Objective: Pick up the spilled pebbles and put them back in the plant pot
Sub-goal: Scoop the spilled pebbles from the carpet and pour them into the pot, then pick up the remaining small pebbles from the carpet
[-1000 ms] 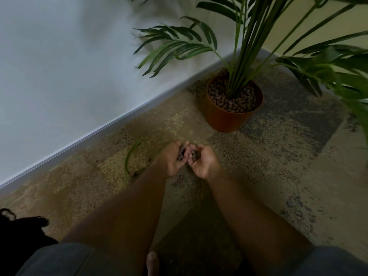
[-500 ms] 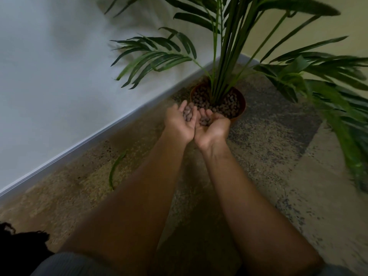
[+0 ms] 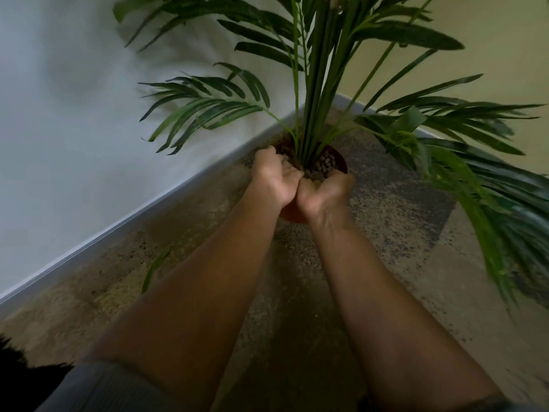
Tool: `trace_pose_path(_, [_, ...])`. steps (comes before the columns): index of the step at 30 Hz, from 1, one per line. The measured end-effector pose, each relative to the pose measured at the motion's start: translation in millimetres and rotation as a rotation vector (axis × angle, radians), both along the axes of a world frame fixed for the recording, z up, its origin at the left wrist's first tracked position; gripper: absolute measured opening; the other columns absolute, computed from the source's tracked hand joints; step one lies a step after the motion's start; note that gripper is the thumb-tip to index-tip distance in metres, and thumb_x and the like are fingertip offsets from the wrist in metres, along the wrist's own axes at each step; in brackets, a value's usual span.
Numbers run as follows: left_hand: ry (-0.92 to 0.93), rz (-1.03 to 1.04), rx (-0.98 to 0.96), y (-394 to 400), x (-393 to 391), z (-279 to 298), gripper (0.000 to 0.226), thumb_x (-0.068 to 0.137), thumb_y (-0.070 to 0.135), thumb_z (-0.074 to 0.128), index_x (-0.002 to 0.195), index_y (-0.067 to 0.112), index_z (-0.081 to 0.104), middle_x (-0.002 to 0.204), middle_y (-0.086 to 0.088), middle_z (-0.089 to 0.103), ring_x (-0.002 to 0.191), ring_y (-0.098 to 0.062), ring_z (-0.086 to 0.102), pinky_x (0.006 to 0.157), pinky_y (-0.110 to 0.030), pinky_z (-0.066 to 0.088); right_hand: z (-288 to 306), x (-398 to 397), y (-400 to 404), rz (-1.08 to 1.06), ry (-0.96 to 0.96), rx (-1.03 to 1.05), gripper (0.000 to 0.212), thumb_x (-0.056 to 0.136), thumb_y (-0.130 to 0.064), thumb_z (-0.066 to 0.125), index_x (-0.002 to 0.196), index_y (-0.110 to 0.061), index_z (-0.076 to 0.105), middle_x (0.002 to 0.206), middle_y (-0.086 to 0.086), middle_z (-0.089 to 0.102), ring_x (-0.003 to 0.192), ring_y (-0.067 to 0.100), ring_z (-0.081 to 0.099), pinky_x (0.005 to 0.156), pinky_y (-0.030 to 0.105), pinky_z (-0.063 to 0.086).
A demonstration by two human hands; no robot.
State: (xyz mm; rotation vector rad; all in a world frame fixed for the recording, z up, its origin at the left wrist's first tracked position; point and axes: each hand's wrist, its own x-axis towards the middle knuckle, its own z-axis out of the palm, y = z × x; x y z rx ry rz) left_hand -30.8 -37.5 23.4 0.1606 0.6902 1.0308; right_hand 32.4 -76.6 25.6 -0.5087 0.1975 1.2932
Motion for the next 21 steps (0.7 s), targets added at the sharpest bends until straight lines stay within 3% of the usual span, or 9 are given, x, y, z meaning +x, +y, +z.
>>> trace_pose_path(5, [0.035, 0.024, -0.009, 0.1, -18.4, -2.3, 0.059, 0.104, 0.031, 0.022, 0.15, -0.007, 0.018, 0.158, -0.025, 0.019, 0.148, -0.035, 0.017, 0.122, -0.045, 0.015, 1.6, -11.8, -4.2, -0.005, -0.059, -0.01, 0.049, 0.1, -0.017, 0.022, 0.142, -0.001, 0.041, 0.145, 0.023, 0.043, 0.136, 0.032, 0.041, 0.118, 0.043, 0.029])
trace_pose_path(9, [0.118, 0.128, -0.024, -1.8, -58.3, -10.5, 0.052, 0.105, 0.027, 0.024, 0.147, -0.001, 0.032, 0.153, -0.02, 0.035, 0.141, -0.029, 0.036, 0.117, -0.038, 0.03, -6.5, -31.3, -5.1, 0.095, -0.167, -0.114, 0.049, 0.101, -0.012, 0.025, 0.148, 0.001, 0.029, 0.153, 0.019, 0.033, 0.144, 0.028, 0.031, 0.119, 0.038, 0.025])
trace_pose_path(12, [0.211, 0.164, -0.043, -10.8, -97.0, -24.9, 0.046, 0.104, 0.027, 0.026, 0.141, 0.007, 0.045, 0.143, -0.011, 0.052, 0.119, -0.021, 0.056, 0.105, -0.033, 0.042, -23.3, -49.0, -8.7, 0.294, -0.324, -0.172, 0.037, 0.099, -0.01, 0.035, 0.131, 0.003, 0.048, 0.126, 0.019, 0.056, 0.129, 0.033, 0.05, 0.108, 0.037, 0.042])
trace_pose_path(15, [0.319, 0.127, -0.046, -24.0, -135.4, -40.0, 0.049, 0.102, 0.025, 0.03, 0.149, 0.01, 0.032, 0.145, -0.013, 0.05, 0.121, -0.022, 0.059, 0.095, -0.028, 0.046, -45.4, -72.1, -16.9, 0.557, -0.526, -0.258, 0.022, 0.098, -0.01, 0.039, 0.105, -0.003, 0.059, 0.108, 0.016, 0.063, 0.112, 0.031, 0.061, 0.094, 0.036, 0.051])
trace_pose_path(16, [0.373, 0.107, -0.052, -28.7, -145.5, -44.1, 0.05, 0.101, 0.022, 0.03, 0.15, 0.009, 0.027, 0.14, -0.018, 0.053, 0.111, -0.024, 0.065, 0.088, -0.025, 0.049, -54.1, -78.7, -19.6, 0.623, -0.585, -0.298, 0.023, 0.099, -0.01, 0.037, 0.099, -0.005, 0.059, 0.109, 0.017, 0.063, 0.11, 0.03, 0.062, 0.09, 0.035, 0.052])
trace_pose_path(17, [0.422, 0.088, -0.064, -32.8, -151.7, -47.6, 0.051, 0.101, 0.021, 0.03, 0.15, 0.009, 0.026, 0.077, -0.013, 0.061, 0.099, -0.025, 0.068, 0.084, -0.024, 0.05, -62.7, -81.2, -21.9, 0.672, -0.636, -0.334, 0.025, 0.1, -0.009, 0.034, 0.098, -0.005, 0.059, 0.111, 0.017, 0.062, 0.108, 0.03, 0.062, 0.087, 0.034, 0.052])
trace_pose_path(18, [0.477, 0.083, -0.077, -37.1, -159.5, -52.6, 0.05, 0.102, 0.021, 0.028, 0.15, 0.008, 0.028, 0.144, 0.004, -0.003, 0.101, -0.027, 0.067, 0.09, -0.026, 0.05, -70.1, -86.5, -25.1, 0.724, -0.678, -0.365, 0.027, 0.101, -0.01, 0.033, 0.104, -0.003, 0.059, 0.115, 0.019, 0.062, 0.108, 0.029, 0.062, 0.084, 0.032, 0.053])
trace_pose_path(19, [0.538, 0.081, -0.086, -41.8, -167.5, -59.1, 0.048, 0.103, 0.02, 0.026, 0.149, 0.008, 0.032, 0.144, -0.018, 0.048, 0.115, -0.028, 0.062, 0.1, -0.029, 0.045, -76.0, -91.5, -29.5, 0.778, -0.719, -0.391, 0.028, 0.101, -0.009, 0.034, 0.113, -0.001, 0.058, 0.12, 0.019, 0.061, 0.105, 0.026, 0.062, 0.078, 0.028, 0.054])
trace_pose_path(21, [0.664, 0.09, -0.115, -54.1, -180.7, -72.1, 0.042, 0.103, 0.018, 0.026, 0.135, 0.011, 0.052, 0.124, -0.005, 0.064, 0.111, -0.02, 0.062, 0.094, -0.028, 0.048, -87.5, -98.9, -37.9, 0.86, -0.841, -0.433, 0.029, 0.099, -0.008, 0.041, 0.122, 0.001, 0.057, 0.123, 0.019, 0.062, 0.088, 0.02, 0.063, 0.064, 0.022, 0.053])
